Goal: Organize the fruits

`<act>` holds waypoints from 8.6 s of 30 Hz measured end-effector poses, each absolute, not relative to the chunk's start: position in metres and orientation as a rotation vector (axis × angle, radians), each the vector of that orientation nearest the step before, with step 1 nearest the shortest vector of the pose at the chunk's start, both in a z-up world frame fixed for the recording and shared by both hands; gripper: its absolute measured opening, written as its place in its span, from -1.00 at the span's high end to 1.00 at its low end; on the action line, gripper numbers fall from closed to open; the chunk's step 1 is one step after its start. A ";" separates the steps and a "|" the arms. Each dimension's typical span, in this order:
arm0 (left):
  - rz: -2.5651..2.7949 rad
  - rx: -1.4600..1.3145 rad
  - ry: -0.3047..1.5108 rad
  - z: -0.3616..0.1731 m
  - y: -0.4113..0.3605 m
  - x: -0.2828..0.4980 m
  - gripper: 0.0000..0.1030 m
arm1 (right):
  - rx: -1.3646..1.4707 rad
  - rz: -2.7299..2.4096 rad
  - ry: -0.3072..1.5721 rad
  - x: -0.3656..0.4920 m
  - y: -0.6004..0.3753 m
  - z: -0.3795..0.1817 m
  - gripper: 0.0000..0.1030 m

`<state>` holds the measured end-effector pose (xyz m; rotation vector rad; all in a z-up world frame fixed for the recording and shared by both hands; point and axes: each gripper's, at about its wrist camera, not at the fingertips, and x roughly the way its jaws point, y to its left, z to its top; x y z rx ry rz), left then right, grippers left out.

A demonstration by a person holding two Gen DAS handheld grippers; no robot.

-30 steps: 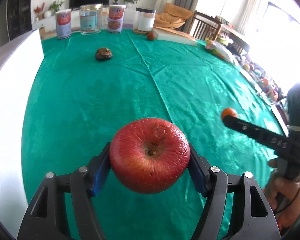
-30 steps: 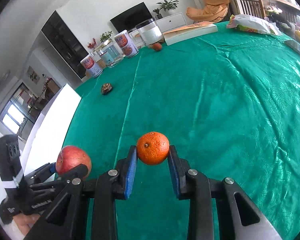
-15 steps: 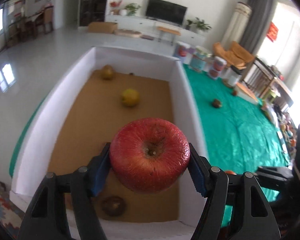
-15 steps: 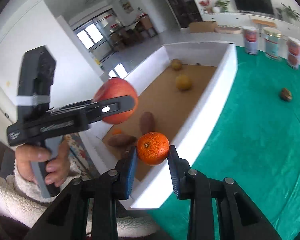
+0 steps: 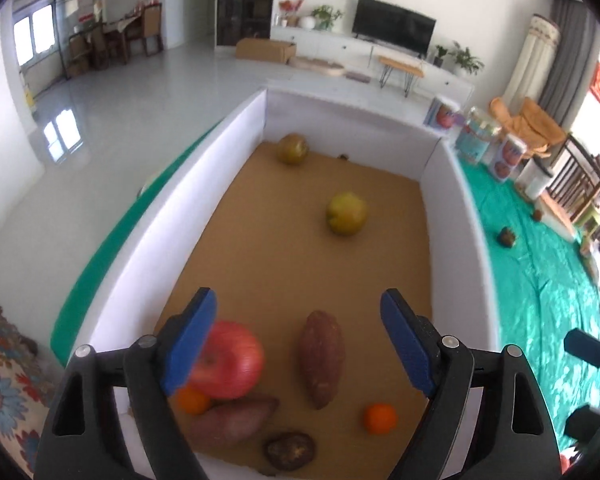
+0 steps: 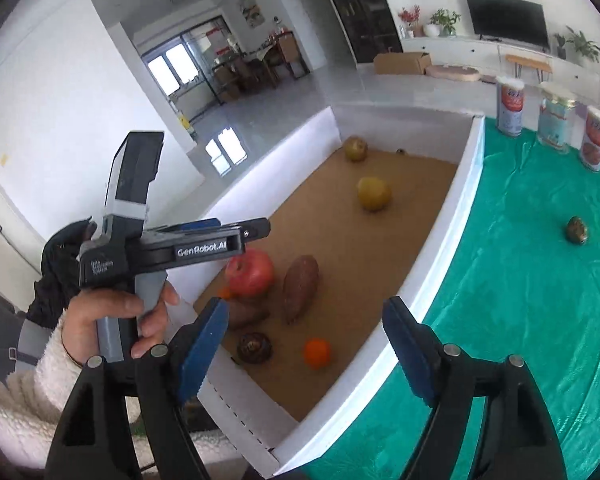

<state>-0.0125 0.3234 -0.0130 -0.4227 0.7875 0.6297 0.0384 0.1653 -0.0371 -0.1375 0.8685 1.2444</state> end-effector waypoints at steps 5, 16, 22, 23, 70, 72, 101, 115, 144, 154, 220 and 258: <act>0.413 -0.363 0.664 0.028 0.243 0.012 -0.79 | -0.027 1.038 0.772 0.090 0.075 -0.033 -1.00; -0.004 -0.203 0.896 -0.064 0.051 0.124 -0.79 | -0.019 0.226 0.938 0.181 -0.133 -0.178 -1.00; 0.138 -0.117 0.897 -0.115 0.045 0.172 -0.79 | -0.006 0.092 0.902 0.188 -0.154 -0.177 -1.00; 0.151 -0.123 0.894 -0.120 0.048 0.178 -0.79 | -0.026 0.094 0.920 0.191 -0.149 -0.181 -1.00; 0.347 -0.214 0.848 -0.146 0.152 0.341 0.14 | -0.078 0.133 0.976 0.198 -0.130 -0.202 -1.00; 0.352 -0.233 0.861 -0.143 0.147 0.322 0.14 | -0.078 0.132 0.976 0.198 -0.130 -0.202 -1.00; 0.287 -0.141 0.928 -0.153 0.105 0.184 -0.91 | -0.097 0.393 0.922 0.273 -0.095 -0.156 -0.88; 0.282 -0.145 0.929 -0.152 0.107 0.187 -0.93 | -0.069 0.523 0.864 0.490 0.041 -0.185 -0.15; 0.286 -0.143 0.930 -0.153 0.107 0.187 -0.96 | -0.137 0.647 0.951 0.167 -0.058 -0.196 0.31; 0.286 -0.142 0.930 -0.154 0.107 0.187 -0.96 | -0.265 0.579 0.895 0.151 -0.048 -0.198 -0.30; 0.290 -0.141 0.931 -0.153 0.108 0.187 -0.99 | -0.298 0.563 0.939 0.154 -0.042 -0.206 -1.00; 0.291 -0.141 0.931 -0.153 0.108 0.187 -0.99 | -0.298 0.561 0.939 0.153 -0.042 -0.205 -1.00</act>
